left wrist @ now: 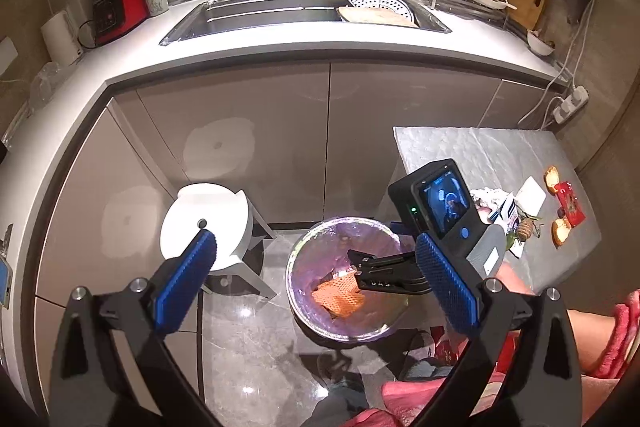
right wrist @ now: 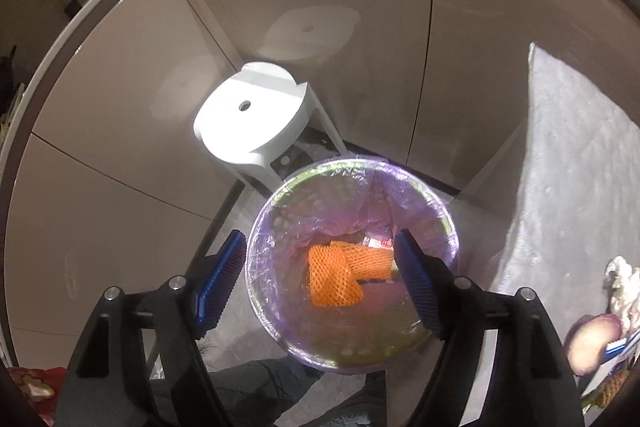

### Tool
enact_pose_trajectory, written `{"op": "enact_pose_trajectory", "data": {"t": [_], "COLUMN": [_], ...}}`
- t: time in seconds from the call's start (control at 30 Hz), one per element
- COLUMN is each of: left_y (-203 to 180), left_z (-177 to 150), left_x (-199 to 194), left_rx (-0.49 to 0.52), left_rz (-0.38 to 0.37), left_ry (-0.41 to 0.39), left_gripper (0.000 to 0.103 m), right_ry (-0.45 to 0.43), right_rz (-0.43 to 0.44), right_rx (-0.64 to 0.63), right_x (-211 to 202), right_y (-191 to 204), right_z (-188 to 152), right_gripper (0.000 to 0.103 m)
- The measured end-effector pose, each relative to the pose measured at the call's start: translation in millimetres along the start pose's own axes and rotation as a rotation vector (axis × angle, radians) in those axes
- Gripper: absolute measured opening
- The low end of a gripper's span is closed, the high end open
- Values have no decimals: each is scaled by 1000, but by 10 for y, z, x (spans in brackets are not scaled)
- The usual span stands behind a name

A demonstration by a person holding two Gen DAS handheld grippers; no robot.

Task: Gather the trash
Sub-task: 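Move both tools back over the table, then grasp the red snack bag with the right tool while the left tool grasps the white block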

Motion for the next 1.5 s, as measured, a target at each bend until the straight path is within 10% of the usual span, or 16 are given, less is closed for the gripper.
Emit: {"op": "enact_pose_trajectory", "data": {"t": [0.3,0.63,1.0,1.5], "left_y": [-606,-2062,-3092,-3468], "left_z": [238,265,281,298], "left_x": [-1,520,779,914], "left_rx": [67,272,356,335], "left_rz": [-81,-231,-261,-160], "left_ry": [-40,19,75,130], "left_gripper": [95,95,95,95], "right_ry": [-269,-359,-266,-57], "right_rz": [-128,-334,-394,-324], "right_rx": [144,451,621,485], "right_x": [-1534,-2618,-2523,-1482], "right_y": [-834,-2489,-3626,-4403], "right_z": [-317,-1561,-2598,-2377], "right_gripper": [100,101,101,100]}}
Point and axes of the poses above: each gripper's, at about its wrist camera, not at the fingertips, and x roughly the way its jaws point, y to its left, z to its top, the point moved 6 cm from there along x, roughly the way its jaws point, and after that the axes turned 7 degrees about y, right-handed, at the moved point
